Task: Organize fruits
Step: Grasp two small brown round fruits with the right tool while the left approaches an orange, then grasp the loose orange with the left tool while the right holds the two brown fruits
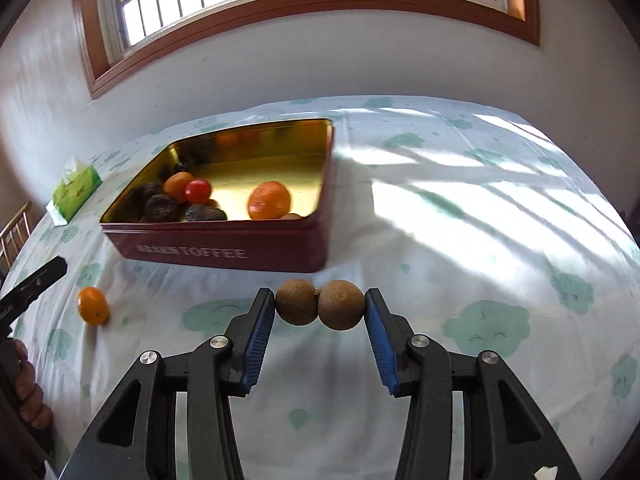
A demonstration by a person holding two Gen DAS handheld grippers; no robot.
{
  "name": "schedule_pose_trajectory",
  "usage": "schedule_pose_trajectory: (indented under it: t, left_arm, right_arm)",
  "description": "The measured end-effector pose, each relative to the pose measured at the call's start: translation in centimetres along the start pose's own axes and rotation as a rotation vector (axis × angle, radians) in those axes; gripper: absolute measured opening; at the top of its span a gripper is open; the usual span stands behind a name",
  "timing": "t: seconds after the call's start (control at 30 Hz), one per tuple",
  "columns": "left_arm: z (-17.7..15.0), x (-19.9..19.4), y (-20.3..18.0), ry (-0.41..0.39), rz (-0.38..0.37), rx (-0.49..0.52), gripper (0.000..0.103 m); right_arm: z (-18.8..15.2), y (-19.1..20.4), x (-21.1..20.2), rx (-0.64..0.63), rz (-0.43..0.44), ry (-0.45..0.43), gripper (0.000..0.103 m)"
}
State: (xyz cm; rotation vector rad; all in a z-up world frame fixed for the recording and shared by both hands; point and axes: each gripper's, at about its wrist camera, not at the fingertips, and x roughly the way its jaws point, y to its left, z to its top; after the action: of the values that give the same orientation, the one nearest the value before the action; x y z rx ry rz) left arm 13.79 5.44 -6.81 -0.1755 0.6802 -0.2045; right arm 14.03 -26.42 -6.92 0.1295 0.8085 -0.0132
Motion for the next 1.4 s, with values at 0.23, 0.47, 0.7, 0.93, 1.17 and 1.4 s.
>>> schedule_pose_trajectory:
  t: [0.23,0.47,0.7,0.93,1.17,1.4]
  left_arm:
    - [-0.1,2.3,-3.2,0.087,0.026,0.091,0.073]
    - [-0.7,4.0,-4.2,0.182,0.046,0.127,0.056]
    - [-1.8,3.9,-5.4,0.221,0.042,0.160,0.042]
    - [-2.3,3.3,-6.6,0.196,0.095,0.155,0.042]
    - [-2.2,3.6,-6.6,0.207,0.162,0.148,0.042]
    - [-2.3,3.9,-6.3,0.215,0.175,0.145,0.043]
  right_arm:
    - [-0.3,-3.0,1.1,0.059,-0.002,0.019,0.043]
    - [-0.3,-2.3,1.7,0.038,0.019,0.045,0.043]
    - [-0.2,-2.2,2.2,0.045,0.015,0.060,0.044]
    - [-0.2,-1.8,2.3,0.023,-0.009,0.066,0.044]
    - [-0.2,-1.5,2.4,0.008,-0.025,0.071,0.045]
    - [-0.2,-1.4,2.4,0.001,-0.033,0.073,0.045]
